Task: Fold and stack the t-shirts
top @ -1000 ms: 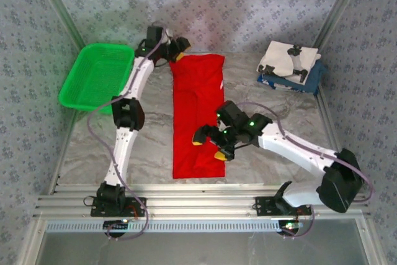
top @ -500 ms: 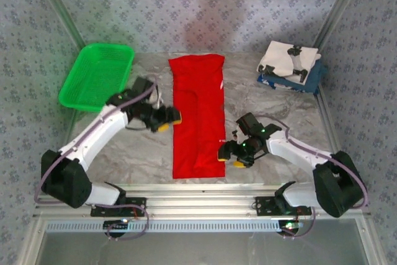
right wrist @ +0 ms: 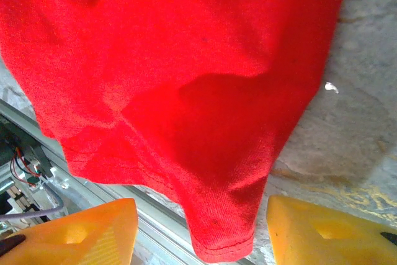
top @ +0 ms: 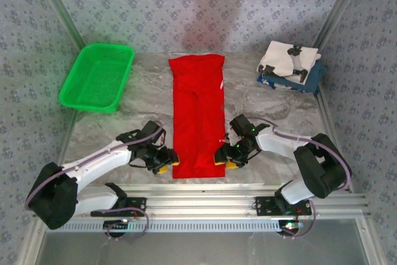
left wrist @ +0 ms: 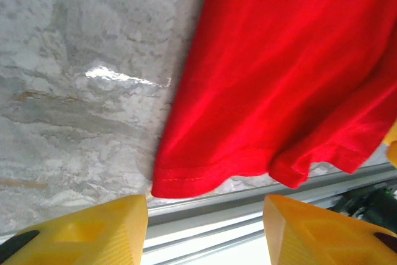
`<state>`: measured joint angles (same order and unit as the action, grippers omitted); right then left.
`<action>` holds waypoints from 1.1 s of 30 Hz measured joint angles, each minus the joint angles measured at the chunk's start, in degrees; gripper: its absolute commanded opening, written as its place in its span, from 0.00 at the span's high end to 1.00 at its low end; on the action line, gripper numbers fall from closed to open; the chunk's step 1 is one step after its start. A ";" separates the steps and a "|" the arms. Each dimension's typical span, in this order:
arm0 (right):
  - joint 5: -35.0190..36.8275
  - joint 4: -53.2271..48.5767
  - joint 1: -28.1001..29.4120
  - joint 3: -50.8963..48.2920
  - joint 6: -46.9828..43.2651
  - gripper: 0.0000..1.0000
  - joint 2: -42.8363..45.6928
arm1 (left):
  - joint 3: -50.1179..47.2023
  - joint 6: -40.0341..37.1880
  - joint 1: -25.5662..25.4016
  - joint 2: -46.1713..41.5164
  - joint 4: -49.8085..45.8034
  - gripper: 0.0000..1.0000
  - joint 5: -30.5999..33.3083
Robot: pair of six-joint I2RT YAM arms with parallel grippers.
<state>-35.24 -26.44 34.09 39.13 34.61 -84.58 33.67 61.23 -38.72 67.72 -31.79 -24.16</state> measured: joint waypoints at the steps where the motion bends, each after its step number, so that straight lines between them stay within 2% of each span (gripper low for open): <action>1: -0.09 0.04 0.26 0.00 0.00 0.42 -0.02 | -1.27 0.90 -0.11 0.15 1.53 0.49 -0.26; 5: -0.17 0.76 1.16 -0.94 0.02 0.43 -0.31 | -5.01 3.61 -0.76 1.05 5.11 0.49 -0.92; 12: 0.17 1.16 1.95 -1.29 0.09 0.45 -0.61 | -6.16 6.88 -2.60 3.98 11.45 0.51 -2.38; 19: 1.62 1.16 2.89 -1.27 0.68 0.52 -0.70 | -6.14 8.59 -4.24 5.99 14.82 0.66 -3.48; 25: 3.56 0.96 4.07 -1.18 1.81 0.68 -0.70 | -6.14 8.63 -5.18 6.47 15.56 0.82 -3.43; 30: 1.53 1.51 6.95 -1.14 1.95 0.94 -1.66 | -6.14 8.52 -5.18 5.46 15.34 0.91 -3.43; 33: 0.85 -0.02 7.10 -0.59 1.49 0.98 -1.73 | -6.12 8.31 -5.18 4.22 14.71 0.95 -3.41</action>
<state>-34.39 -26.46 41.19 38.54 36.10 -86.30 27.55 69.54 -43.90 71.94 -17.08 -27.57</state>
